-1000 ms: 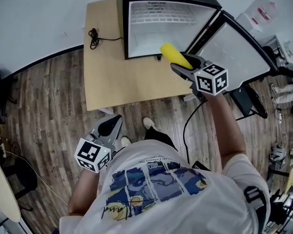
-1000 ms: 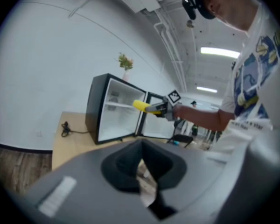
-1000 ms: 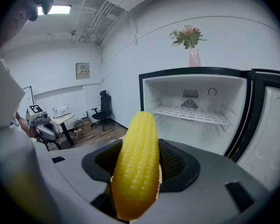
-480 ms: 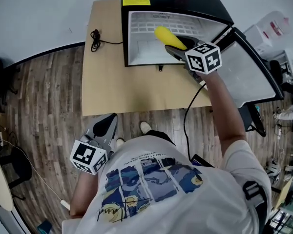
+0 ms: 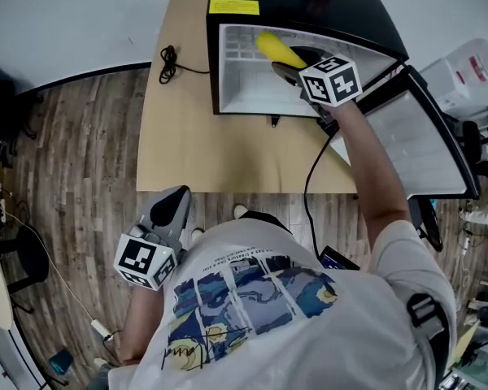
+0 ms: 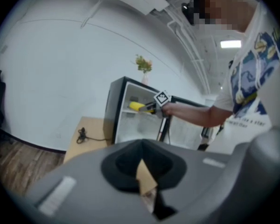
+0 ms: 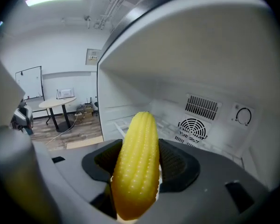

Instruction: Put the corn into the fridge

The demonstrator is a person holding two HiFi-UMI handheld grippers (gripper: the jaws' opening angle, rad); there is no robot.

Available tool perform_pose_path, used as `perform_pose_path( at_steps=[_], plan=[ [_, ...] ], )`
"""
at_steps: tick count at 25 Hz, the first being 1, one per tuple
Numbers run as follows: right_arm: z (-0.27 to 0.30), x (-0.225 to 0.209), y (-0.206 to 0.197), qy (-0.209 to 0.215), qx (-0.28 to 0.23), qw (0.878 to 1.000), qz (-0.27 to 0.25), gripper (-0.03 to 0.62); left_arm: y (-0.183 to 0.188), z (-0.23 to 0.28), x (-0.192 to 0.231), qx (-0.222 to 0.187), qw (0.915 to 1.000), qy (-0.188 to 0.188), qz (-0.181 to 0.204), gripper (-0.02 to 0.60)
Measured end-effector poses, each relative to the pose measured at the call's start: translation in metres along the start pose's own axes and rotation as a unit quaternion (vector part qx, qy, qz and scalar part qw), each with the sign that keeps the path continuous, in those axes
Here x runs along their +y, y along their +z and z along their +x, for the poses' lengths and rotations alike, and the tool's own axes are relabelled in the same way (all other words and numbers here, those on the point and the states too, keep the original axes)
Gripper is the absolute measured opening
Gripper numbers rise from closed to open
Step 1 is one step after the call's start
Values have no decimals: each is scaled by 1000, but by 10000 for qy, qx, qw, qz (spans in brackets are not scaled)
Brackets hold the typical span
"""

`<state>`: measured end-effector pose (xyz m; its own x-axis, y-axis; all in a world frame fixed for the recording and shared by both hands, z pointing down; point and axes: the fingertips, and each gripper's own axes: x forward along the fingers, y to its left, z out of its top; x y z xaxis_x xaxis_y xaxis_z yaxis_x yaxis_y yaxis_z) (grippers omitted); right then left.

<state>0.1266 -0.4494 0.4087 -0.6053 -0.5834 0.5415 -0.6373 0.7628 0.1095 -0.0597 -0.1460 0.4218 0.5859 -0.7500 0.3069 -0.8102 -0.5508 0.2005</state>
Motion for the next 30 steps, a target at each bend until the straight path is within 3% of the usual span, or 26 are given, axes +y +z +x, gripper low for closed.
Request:
perform_pose_path(
  at_steps=[14, 30],
  plan=[
    [35, -15, 9, -60, 107, 9998, -153, 245, -2, -6, 10, -27, 9987, 508, -93, 10],
    [42, -20, 9, -270, 400, 9987, -131, 245, -11, -17, 11, 59, 9980, 605, -193, 9]
  ],
)
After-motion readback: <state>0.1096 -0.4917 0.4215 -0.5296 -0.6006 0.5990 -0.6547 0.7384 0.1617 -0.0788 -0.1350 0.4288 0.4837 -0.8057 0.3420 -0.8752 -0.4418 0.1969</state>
